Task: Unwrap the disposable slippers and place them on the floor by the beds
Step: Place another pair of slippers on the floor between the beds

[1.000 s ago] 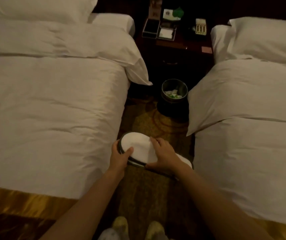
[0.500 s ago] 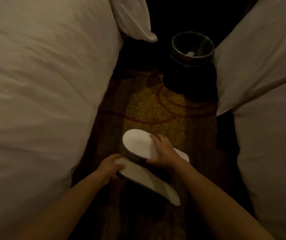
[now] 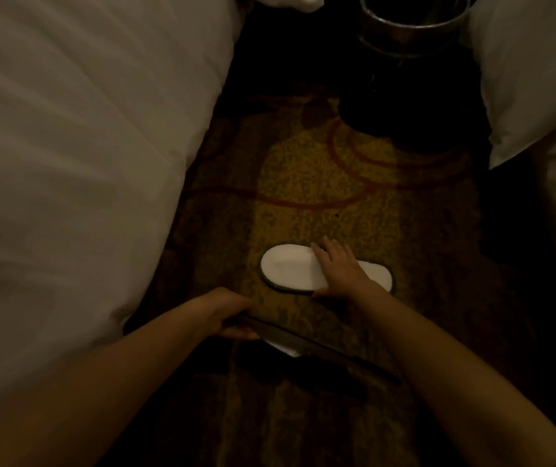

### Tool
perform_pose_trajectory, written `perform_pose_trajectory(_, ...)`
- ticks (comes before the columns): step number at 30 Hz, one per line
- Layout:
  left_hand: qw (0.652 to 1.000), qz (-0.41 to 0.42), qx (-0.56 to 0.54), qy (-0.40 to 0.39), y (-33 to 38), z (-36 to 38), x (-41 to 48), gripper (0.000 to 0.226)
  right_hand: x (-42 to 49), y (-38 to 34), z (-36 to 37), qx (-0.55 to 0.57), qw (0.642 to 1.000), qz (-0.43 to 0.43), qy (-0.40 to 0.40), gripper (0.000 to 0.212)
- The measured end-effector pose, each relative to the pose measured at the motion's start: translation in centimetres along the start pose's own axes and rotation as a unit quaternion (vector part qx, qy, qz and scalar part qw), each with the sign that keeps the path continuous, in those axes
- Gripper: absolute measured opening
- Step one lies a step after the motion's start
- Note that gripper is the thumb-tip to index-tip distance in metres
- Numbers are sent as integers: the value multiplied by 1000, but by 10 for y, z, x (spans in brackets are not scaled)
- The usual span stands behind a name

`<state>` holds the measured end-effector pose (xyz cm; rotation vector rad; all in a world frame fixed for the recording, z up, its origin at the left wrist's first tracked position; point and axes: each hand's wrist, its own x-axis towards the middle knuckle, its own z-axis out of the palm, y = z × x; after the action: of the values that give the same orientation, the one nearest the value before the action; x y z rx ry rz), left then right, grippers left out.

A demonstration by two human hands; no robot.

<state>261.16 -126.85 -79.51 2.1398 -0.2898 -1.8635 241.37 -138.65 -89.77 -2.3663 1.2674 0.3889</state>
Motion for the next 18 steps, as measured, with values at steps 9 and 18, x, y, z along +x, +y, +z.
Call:
perform_pose_trajectory(9, 998, -59, -7, -27, 8, -6, 15, 14, -115, -37, -26, 159, 977, -54, -131, 55)
perform_pose_trajectory(18, 968, -22, 249, -27, -11, 18, 41, 75, -120, -2, 19, 168, 983, 71, -32, 41)
